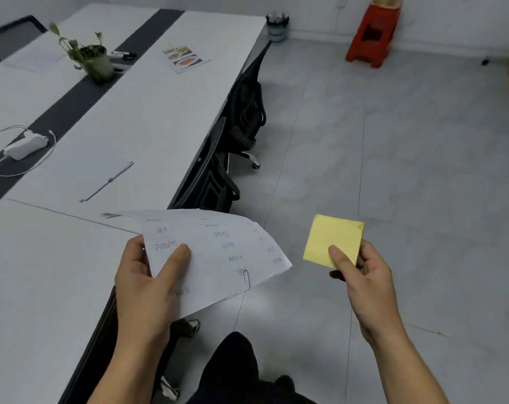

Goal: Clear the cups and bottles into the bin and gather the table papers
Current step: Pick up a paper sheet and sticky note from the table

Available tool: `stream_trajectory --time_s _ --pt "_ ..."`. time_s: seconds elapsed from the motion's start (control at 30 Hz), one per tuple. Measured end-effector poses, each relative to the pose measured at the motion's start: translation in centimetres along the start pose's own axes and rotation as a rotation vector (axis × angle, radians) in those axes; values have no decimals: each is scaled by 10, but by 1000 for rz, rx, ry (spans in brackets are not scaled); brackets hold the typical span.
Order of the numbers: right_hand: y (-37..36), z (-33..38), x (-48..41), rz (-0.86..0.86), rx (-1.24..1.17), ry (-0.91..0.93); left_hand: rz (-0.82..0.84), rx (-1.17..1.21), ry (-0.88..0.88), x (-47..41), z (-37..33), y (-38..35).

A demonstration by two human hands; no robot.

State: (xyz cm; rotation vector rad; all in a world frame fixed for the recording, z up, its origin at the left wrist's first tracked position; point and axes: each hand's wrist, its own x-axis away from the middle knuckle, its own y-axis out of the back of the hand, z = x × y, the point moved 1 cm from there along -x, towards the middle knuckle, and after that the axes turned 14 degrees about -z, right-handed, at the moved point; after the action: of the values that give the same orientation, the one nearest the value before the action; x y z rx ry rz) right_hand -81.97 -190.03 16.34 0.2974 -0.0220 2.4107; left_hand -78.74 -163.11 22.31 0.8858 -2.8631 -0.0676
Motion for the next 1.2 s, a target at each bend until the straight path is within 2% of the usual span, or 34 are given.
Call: stream_trajectory --time_s 0.27,0.4,0.63,0.87,1.0,1.2 --pt "-55 17 -168 20 53 -39 -14 12 73 -91 27 -151" --pt "-78 54 -270 -76 74 -24 63 6 87 -163 11 -256" --pt "-94 125 -423 -242 7 18 196 49 -5 -260 -69 -428" --pt "-132 120 -608 -314 38 -24 204 -25 31 -350 -53 -610" --pt "-169 143 -744 -284 42 -66 177 -85 34 -410 -67 -721" --pt "-254 225 -914 -134 64 -23 65 8 -8 -501 -129 -840"
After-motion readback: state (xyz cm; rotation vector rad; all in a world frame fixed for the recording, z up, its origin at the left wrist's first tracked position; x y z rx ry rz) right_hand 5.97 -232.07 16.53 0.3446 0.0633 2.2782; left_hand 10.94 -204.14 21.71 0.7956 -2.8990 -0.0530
